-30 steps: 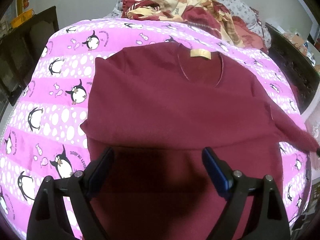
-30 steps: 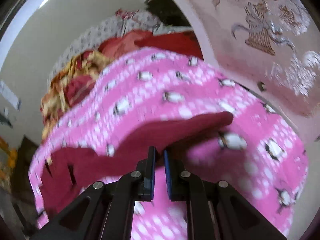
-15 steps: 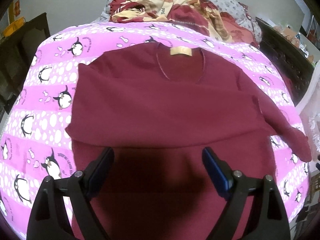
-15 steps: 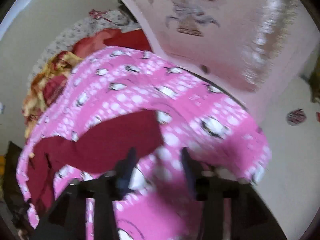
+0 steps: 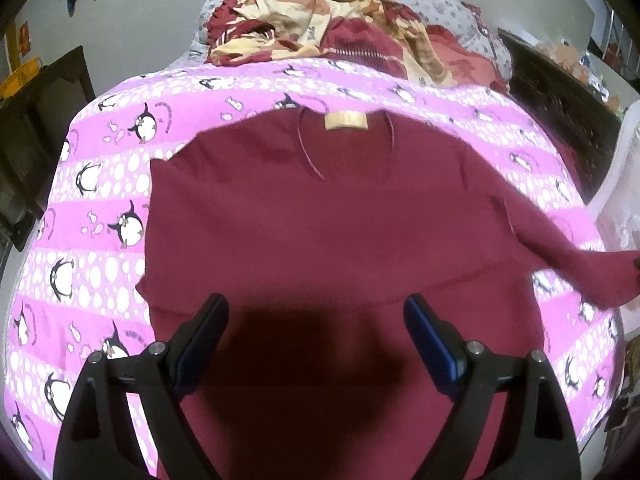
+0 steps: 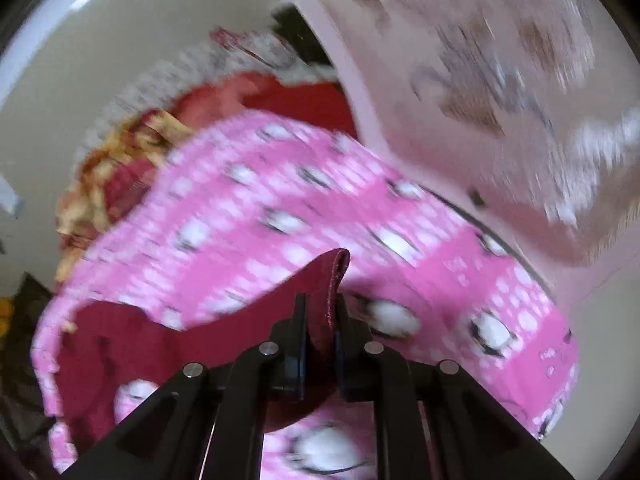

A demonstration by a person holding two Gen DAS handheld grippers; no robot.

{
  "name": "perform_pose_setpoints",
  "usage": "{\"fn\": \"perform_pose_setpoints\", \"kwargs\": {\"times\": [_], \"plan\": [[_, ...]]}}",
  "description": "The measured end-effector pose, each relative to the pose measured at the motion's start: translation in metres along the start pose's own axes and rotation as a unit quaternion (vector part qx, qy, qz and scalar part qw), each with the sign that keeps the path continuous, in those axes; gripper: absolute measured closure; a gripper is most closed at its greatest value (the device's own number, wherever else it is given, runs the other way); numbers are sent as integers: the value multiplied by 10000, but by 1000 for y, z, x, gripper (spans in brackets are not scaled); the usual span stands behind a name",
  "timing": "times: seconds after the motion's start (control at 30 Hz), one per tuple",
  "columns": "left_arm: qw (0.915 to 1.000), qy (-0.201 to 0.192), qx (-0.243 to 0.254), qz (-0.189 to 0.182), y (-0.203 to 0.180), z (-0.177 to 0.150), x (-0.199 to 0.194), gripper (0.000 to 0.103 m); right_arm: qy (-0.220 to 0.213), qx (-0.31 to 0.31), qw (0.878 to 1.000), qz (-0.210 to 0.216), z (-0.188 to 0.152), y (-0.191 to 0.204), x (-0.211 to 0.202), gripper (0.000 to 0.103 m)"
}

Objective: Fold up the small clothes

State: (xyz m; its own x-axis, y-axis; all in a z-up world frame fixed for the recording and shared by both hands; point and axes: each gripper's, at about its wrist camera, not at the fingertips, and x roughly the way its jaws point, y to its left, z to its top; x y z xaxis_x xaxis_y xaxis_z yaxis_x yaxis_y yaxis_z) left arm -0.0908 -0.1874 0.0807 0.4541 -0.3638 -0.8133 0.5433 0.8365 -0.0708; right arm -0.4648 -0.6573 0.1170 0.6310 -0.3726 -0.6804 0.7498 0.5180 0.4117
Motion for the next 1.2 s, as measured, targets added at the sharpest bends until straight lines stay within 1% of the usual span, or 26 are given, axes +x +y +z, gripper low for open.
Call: {"fn": "perform_pose_setpoints", "kwargs": {"times": [0.13, 0.2, 0.3, 0.33, 0.43, 0.6, 0.67, 0.83, 0.9, 0.97, 1.07, 1.1, 1.2], "plan": [[9997, -160, -144, -133, 4, 13, -7, 15, -88, -352, 9973, 631, 23, 57, -21, 91], [9995, -226, -171, -144, 5, 19, -10, 15, -88, -532, 9941, 946, 31, 90, -22, 91], [9993, -271, -201, -165, 8, 24, -12, 15, -10, -841, 9886, 1250, 37, 141, -13, 91], [9992, -285, -210, -167, 11, 25, -13, 15, 25, -908, 9873, 1305, 37, 152, -9, 91], [9991, -303, -248, -132, 18, 26, -15, 15, 154, -1250, 9804, 1517, 35, 203, 6, 91], [9987, -270, -428, -33, 41, 22, -13, 15, 408, -1686, 9669, 1870, 19, 272, 26, 91], [9983, -265, -519, 21, 51, 20, -12, 15, 521, -1796, 9621, 1985, 11, 293, 34, 91], [9970, -254, -725, 89, 73, 17, -12, 15, 867, -2109, 9454, 2330, -20, 355, 53, 91], [9967, -259, -767, 94, 80, 16, -12, 15, 1085, -2249, 9353, 2509, -40, 383, 63, 91], [9963, -284, -800, 108, 87, 16, -14, 15, 1271, -2423, 9266, 2581, -60, 403, 71, 91], [9957, -303, -871, 119, 97, 14, -15, 15, 1663, -2629, 9127, 2650, -99, 436, 94, 91], [9954, -298, -905, 119, 100, 14, -15, 15, 1825, -2698, 9073, 2660, -116, 448, 106, 91], [9944, -275, -1008, 127, 110, 11, -14, 15, 2144, -2797, 8975, 2652, -152, 468, 133, 91]]}}
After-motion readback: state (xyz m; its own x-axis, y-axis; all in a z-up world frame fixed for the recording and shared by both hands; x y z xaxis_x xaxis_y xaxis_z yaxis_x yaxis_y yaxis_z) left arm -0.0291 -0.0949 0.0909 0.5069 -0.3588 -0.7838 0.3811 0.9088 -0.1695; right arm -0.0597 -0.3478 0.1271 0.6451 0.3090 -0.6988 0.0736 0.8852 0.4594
